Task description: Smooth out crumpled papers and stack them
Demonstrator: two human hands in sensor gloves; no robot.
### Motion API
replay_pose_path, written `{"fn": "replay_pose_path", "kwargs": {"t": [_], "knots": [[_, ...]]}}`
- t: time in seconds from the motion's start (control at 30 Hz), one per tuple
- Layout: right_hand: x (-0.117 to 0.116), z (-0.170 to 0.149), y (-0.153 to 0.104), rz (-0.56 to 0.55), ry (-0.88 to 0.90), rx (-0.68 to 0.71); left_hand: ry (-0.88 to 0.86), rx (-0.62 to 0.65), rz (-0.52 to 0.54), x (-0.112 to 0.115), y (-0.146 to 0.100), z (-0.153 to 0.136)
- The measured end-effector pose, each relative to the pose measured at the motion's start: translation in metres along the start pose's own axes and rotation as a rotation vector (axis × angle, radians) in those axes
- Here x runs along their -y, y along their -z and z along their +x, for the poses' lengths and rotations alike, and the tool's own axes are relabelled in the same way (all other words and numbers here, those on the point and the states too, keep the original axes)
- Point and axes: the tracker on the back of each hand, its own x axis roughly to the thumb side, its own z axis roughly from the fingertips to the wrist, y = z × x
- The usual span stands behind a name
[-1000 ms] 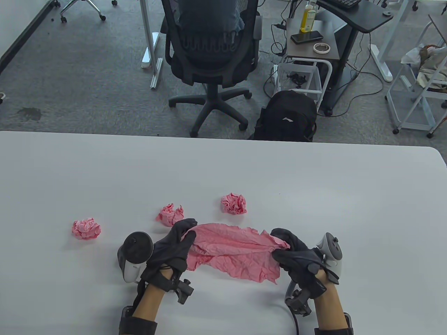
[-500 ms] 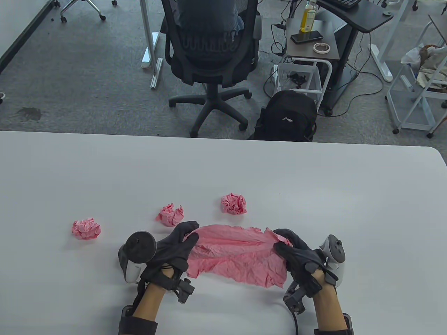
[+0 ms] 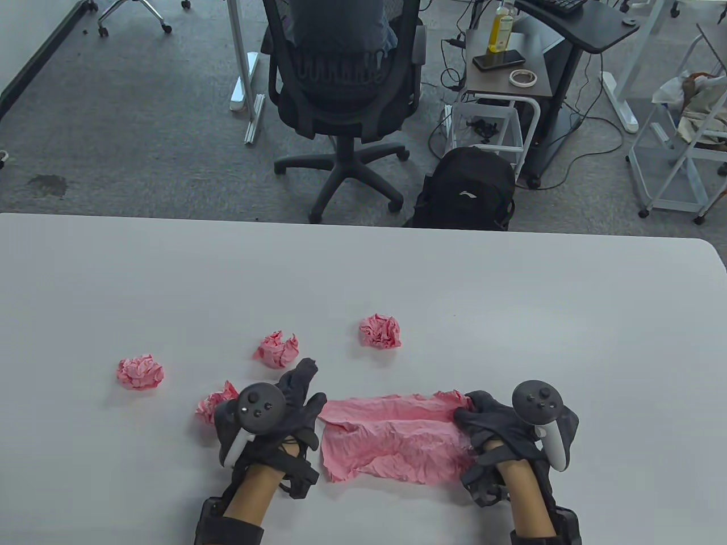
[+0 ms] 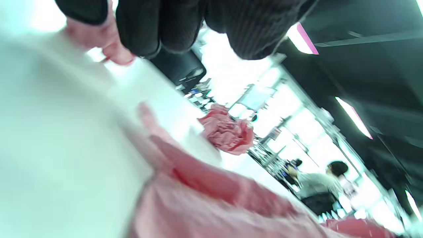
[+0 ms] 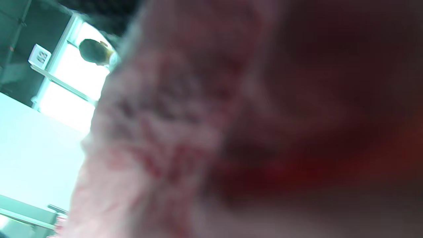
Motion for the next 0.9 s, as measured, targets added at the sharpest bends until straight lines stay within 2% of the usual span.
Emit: {"fn": "replay_pose_path", "kwargs": {"t": [0.07,0.17,0.27,0.33,0.43,0.5,0.53,0.6,0.67,0.73,0.8,0.83,0.87,0.9], "knots": [[0.001,0.001,0.001,-0.008,-0.029,0.003,0.083,0.139,-0.104,0.008,0.001,0.02],[0.003,0.001,0.001,-0.027,-0.064,0.01,0.233,0.195,-0.269,0.035,-0.001,0.045],[0.009,-0.001,0.001,-0.049,-0.08,-0.005,0.405,0.207,-0.433,0.05,0.001,0.046],[0.012,-0.003,0.003,-0.066,-0.117,-0.018,0.4,0.214,-0.416,0.05,-0.001,0.045],[0.018,-0.004,0.001,-0.172,-0.232,-0.043,0.405,0.172,-0.552,0.058,-0.003,0.042],[0.025,0.003,-0.004,-0.26,-0.313,0.002,0.424,0.165,-0.574,0.059,-0.003,0.042],[0.029,0.01,-0.009,-0.306,-0.338,0.042,0.419,0.174,-0.556,0.059,-0.002,0.041],[0.032,0.023,-0.021,-0.37,-0.332,0.136,0.404,0.165,-0.601,0.061,-0.001,0.039],[0.024,0.042,-0.031,-0.375,-0.307,0.285,0.372,0.149,-0.644,0.062,0.0,0.037],[0.001,0.063,-0.037,-0.275,-0.325,0.456,0.366,0.147,-0.656,0.062,0.0,0.036],[-0.036,0.075,-0.037,-0.089,-0.37,0.569,0.36,0.145,-0.665,0.063,0.001,0.035],[-0.06,0.078,-0.035,0.043,-0.424,0.575,0.354,0.137,-0.669,0.063,0.002,0.035],[-0.083,0.078,-0.033,0.164,-0.515,0.505,0.358,0.137,-0.668,0.062,0.002,0.035],[-0.095,0.077,-0.03,0.252,-0.587,0.448,0.364,0.145,-0.661,0.062,0.003,0.036]]}}
